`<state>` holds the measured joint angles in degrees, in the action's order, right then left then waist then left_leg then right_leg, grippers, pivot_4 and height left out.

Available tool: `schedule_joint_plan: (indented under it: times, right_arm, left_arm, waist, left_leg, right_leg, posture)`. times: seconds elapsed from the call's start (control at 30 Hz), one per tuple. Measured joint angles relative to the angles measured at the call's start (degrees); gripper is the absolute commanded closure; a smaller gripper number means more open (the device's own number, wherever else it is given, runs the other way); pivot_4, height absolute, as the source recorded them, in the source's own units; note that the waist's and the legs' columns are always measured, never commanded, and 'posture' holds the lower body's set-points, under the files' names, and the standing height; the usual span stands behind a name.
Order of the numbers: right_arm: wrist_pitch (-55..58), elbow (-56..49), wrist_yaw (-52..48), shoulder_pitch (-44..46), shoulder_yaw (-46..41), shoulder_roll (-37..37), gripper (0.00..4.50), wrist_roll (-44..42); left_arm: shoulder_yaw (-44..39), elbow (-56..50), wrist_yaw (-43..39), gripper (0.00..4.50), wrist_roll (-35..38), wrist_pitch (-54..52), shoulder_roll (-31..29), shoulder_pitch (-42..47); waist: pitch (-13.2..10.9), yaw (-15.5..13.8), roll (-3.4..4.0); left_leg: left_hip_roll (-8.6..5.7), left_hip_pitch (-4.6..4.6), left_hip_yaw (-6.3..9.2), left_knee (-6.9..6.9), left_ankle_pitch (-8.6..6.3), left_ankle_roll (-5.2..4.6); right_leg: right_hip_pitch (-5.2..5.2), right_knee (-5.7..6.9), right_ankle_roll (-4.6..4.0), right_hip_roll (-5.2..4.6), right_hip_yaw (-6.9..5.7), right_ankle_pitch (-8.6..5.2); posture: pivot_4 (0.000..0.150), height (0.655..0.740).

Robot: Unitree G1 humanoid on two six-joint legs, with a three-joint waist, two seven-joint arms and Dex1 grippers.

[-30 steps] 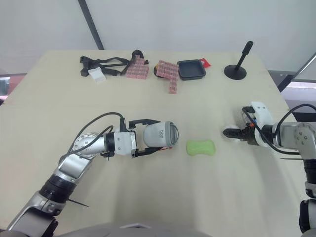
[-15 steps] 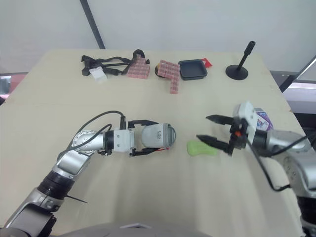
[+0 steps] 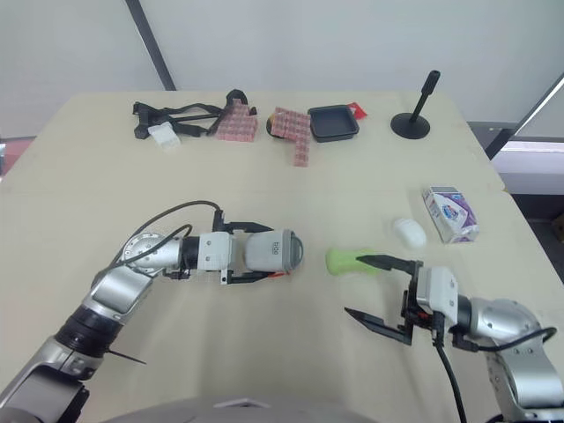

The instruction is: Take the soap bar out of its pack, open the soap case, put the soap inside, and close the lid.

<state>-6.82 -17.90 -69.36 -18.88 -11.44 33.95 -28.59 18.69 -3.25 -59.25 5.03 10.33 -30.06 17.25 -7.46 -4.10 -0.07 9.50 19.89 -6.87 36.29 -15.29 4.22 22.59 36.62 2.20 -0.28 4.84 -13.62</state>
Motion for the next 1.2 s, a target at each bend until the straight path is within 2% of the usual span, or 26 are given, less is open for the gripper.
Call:
schedule_joint_plan:
  times: [0.3, 0.5, 0.87, 1.2]
  right_arm:
    - [-4.53, 2.13, -0.54, -4.06, -0.12, -0.29, 0.03, 0.04]
    - [-5.57, 3.33, 0.73, -5.45, -0.06, -0.72, 0.03, 0.11]
    - [-6.41, 3.82, 0.82, -5.54, 1.07, -0.71, 0.03, 0.17]
    - [-7.36, 4.26, 1.05, -5.29, 1.93, -0.71, 0.03, 0.18]
  left_arm:
    - [0.51, -0.04, -2.39, 1.03, -1.13, -3.6, -2.92, 0.99]
    - [3.0, -4.26, -5.17, 1.03, -3.4, -11.52, -5.51, 3.7]
    - [8.19, -10.7, -4.22, 1.03, -8.41, -29.03, -3.91, 9.62]
    - [9.8, -12.73, -4.76, 1.03, -9.98, -36.47, -3.56, 12.81]
  waist:
    - [0.0, 0.34, 0.0]
    - [0.0, 0.46, 0.0]
    - [0.0, 0.72, 0.0]
    - [0.0, 0.91, 0.0]
  left_leg:
    - [-0.02, -0.01, 0.01, -0.03, 0.01, -0.02]
    - [-0.04, -0.01, 0.01, -0.05, 0.02, -0.04]
    - [-0.05, -0.02, 0.05, -0.06, 0.03, -0.04]
    - [-0.06, -0.01, 0.07, -0.09, 0.03, -0.05]
  right_leg:
    - [-0.01, -0.02, 0.0, -0.06, -0.06, 0.0]
    - [-0.04, -0.06, 0.0, -0.1, -0.08, 0.0]
    - [-0.14, -0.13, 0.0, -0.11, -0.14, 0.0]
    - [-0.21, -0.24, 0.0, -0.12, -0.17, 0.0]
  posture:
    - [0.15, 0.74]
    - [0.15, 0.74]
    - [0.15, 0.74]
    - [0.15, 0.74]
